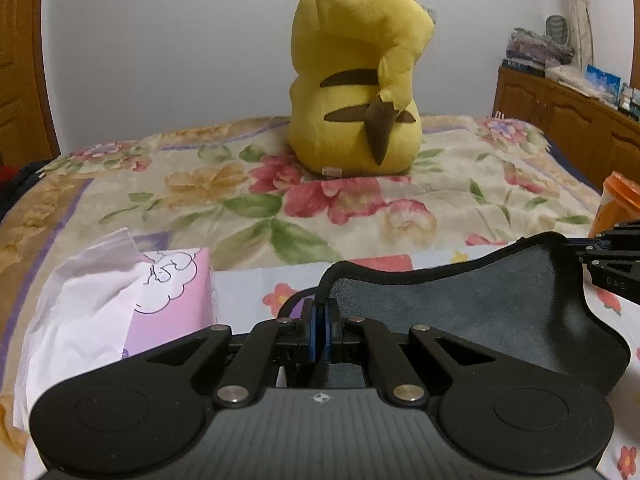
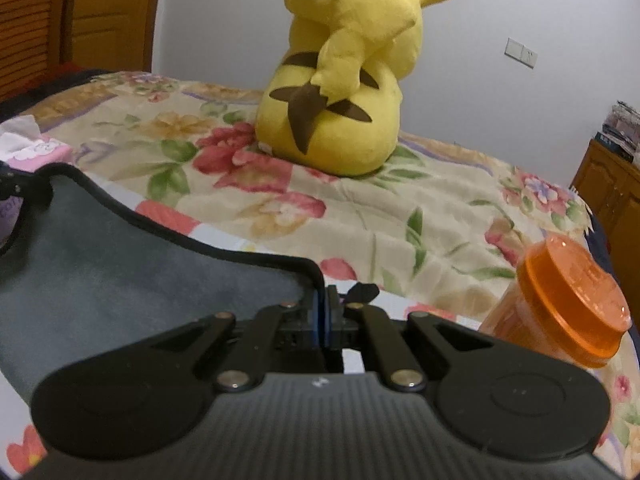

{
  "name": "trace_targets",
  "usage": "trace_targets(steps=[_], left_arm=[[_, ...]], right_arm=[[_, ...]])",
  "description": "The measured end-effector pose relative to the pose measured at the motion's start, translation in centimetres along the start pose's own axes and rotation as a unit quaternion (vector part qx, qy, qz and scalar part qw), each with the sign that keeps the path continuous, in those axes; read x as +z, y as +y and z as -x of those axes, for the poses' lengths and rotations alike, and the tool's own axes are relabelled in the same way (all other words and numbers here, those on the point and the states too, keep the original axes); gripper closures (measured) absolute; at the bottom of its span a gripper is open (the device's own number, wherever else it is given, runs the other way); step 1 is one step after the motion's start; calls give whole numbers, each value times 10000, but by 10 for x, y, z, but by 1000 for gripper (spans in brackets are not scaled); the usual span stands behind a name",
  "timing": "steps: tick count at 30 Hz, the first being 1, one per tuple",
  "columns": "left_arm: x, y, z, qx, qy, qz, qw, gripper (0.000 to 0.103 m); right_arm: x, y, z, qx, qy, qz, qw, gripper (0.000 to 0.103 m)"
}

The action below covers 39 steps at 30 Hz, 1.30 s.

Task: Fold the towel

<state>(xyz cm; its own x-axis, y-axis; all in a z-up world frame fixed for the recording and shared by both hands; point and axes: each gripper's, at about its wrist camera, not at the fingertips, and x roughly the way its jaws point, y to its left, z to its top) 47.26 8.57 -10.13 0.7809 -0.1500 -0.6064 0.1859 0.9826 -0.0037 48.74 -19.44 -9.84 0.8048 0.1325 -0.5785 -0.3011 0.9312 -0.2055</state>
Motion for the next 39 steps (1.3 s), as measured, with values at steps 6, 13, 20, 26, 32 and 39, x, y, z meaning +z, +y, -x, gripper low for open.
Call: trace_targets(steps=[6,13,20,26,32,39], left_arm=[[-2,1,-5,38,123,-19,9999,93],[-5,3,-3,44,108,14,9999,64],[-3,-5,17,-8,45,-54,10000,43],[2,-18,48,-43,-51,-143,9999,30],[8,-29,84,-46,-139,-222,9996,21],[11,-35,119,44,-191,-303,9993,11]], right_arm=[[-1,4,-4,9,100,14,9999,98],[-6,5,-3,-21,176,-151,9997,89],[-6,7,12,-24,100,-246,9996,45],[0,7,35,-2,64,-325,9995,42],[4,5,68,102,-37,-539,9985,31],[2,6,99,155,-91,-634,9978,17]])
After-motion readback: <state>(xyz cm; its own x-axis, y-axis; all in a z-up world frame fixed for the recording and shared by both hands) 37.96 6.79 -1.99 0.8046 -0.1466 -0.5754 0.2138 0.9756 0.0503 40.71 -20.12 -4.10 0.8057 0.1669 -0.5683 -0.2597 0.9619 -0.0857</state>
